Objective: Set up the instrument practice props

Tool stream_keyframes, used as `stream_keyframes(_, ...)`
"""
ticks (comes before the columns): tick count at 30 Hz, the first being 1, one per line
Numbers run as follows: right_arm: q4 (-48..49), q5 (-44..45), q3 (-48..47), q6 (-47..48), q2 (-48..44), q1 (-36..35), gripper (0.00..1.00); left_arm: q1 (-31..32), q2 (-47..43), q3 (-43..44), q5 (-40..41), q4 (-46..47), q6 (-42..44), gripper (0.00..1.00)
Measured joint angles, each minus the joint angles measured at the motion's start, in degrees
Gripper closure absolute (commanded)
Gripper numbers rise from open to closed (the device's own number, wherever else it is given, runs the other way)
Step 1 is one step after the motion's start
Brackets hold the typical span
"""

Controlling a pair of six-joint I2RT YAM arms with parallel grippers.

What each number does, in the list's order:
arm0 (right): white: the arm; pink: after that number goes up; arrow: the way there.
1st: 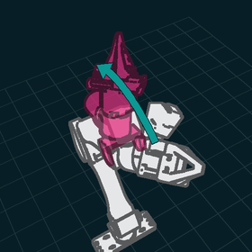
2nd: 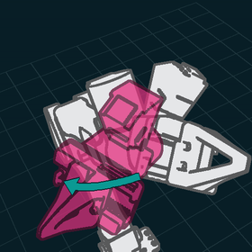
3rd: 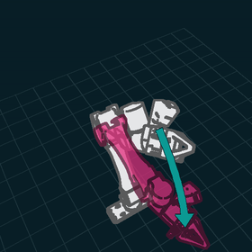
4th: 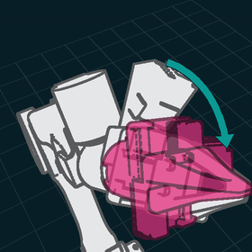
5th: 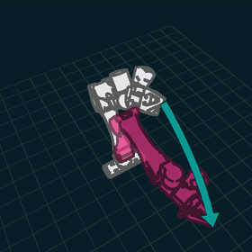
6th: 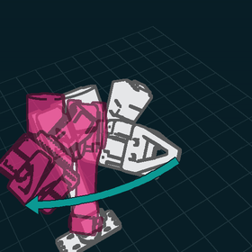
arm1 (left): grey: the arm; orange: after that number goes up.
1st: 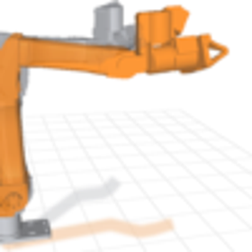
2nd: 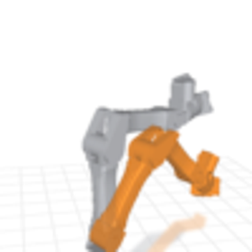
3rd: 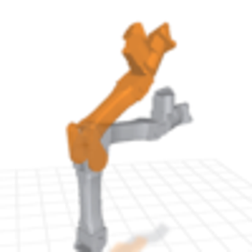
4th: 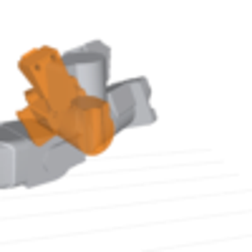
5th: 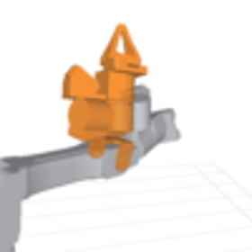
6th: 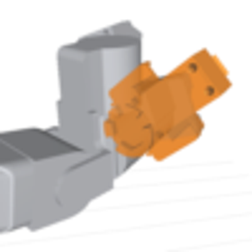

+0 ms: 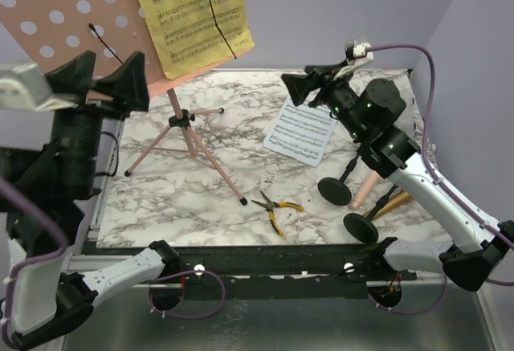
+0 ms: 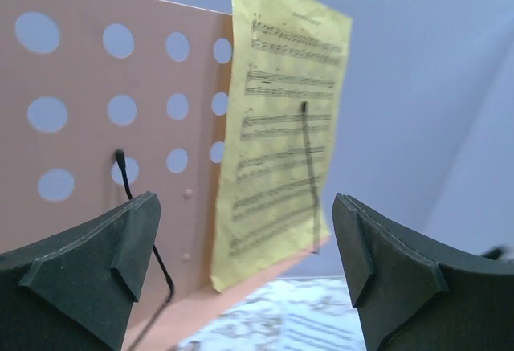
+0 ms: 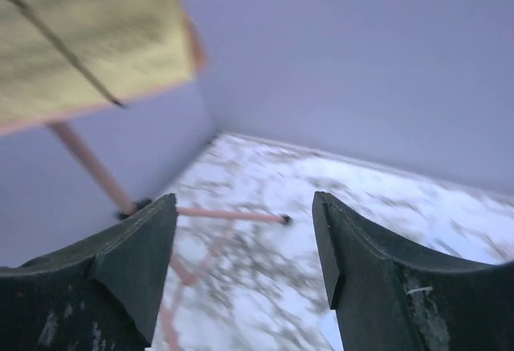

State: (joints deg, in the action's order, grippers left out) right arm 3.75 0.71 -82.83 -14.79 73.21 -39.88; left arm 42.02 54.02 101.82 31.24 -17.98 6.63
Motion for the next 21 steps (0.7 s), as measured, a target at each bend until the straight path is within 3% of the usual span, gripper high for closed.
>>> stream_keyframes(4,-0.3,9.4,15.9,3.7,-4.5,6.6,0.24,0.0,-10.2,-6.0,-8.3,-3.4,-11.4,0.01)
stream_keyframes(8,-2.9,9.2,26.2,1.0,0.7,19.9,0.22,0.1,-14.7,-14.4,-17.5,-5.1,-19.2,0.01)
stream_keyframes(14,-10.6,-0.6,23.1,-9.4,17.1,32.7,0.18,0.1,-11.5,-27.2,-34.2,-10.4,-25.0,0.01)
stream_keyframes(21,-11.4,-14.6,17.5,-19.8,30.4,38.8,0.18,0.1,-8.6,-38.0,-48.3,-11.6,-30.3,0.01)
